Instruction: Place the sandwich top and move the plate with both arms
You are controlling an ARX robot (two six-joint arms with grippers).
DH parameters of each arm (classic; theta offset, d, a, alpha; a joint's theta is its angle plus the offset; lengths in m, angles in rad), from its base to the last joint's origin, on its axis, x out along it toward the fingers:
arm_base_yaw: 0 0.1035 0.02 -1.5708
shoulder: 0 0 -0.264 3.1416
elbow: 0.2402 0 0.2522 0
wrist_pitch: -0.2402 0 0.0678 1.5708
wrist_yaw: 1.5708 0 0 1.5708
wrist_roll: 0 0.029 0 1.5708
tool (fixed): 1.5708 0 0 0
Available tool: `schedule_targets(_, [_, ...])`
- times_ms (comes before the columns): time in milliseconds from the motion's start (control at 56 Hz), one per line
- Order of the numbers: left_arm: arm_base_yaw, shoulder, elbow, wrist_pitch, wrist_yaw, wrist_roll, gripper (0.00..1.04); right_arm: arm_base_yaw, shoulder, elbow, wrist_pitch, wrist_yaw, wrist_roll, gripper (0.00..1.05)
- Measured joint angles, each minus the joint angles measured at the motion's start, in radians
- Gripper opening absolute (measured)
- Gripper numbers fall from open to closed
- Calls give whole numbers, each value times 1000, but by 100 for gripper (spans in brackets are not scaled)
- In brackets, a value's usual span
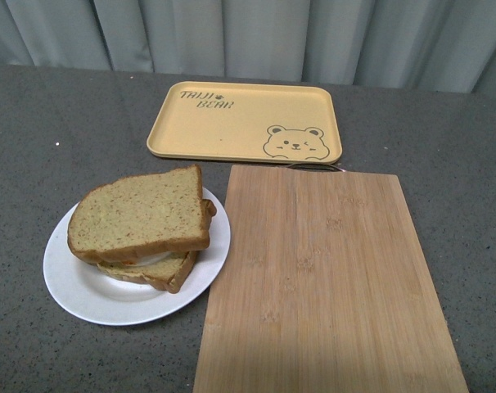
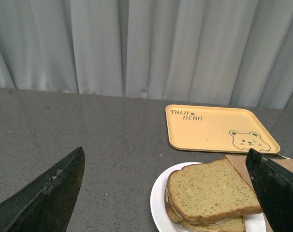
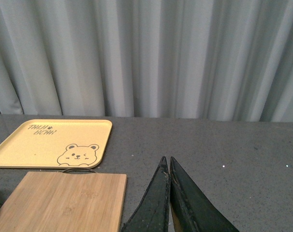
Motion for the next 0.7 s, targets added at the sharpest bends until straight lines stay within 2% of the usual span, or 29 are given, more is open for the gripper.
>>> schedule_targets(321, [0,0,0,0,0,0,98,0,-91,0,-91,-2,0,1])
schedule_targets(411, [0,0,0,0,0,0,98,0,-236,1,-262,-2,0,1])
schedule_targets(536, [0,0,0,0,0,0,98,0,-262,1,-268,-2,0,1])
schedule_targets(696, [0,0,0,0,0,0,98,0,-262,1,-269,-2,-2,25])
